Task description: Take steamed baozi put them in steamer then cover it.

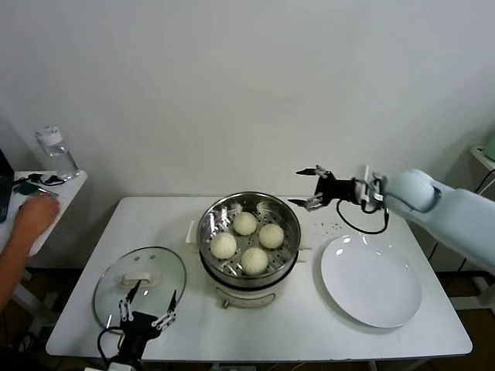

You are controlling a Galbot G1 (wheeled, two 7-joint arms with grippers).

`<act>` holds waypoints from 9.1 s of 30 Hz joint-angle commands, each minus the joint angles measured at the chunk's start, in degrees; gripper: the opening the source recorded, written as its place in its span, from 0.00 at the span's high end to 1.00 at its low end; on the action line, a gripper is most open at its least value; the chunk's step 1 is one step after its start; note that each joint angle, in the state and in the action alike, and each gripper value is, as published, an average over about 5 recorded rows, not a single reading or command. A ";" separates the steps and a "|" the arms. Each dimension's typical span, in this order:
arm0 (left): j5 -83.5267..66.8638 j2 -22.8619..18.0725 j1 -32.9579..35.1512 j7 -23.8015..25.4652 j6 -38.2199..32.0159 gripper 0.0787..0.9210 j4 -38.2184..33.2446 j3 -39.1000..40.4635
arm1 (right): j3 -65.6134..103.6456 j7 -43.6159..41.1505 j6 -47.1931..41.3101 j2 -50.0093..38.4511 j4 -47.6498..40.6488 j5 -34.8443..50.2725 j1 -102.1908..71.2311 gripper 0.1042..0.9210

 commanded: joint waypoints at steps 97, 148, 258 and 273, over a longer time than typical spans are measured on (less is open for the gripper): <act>68.78 1.06 -22.34 -9.84 4.81 0.81 22.84 -3.24 | 85.41 9.16 6.51 27.12 5.81 -14.11 -81.62 0.12; 81.39 9.24 -34.85 12.35 39.00 0.92 -2.71 39.07 | 85.64 8.80 7.76 27.55 1.46 -19.67 -78.68 0.12; 75.68 4.36 -31.64 12.26 39.00 0.12 -3.91 39.00 | 91.81 9.00 3.03 29.05 0.45 -24.60 -80.79 0.12; 31.69 4.31 -21.39 -6.81 26.93 0.12 -7.32 20.87 | 91.18 8.48 3.23 30.23 1.49 -24.31 -81.45 0.12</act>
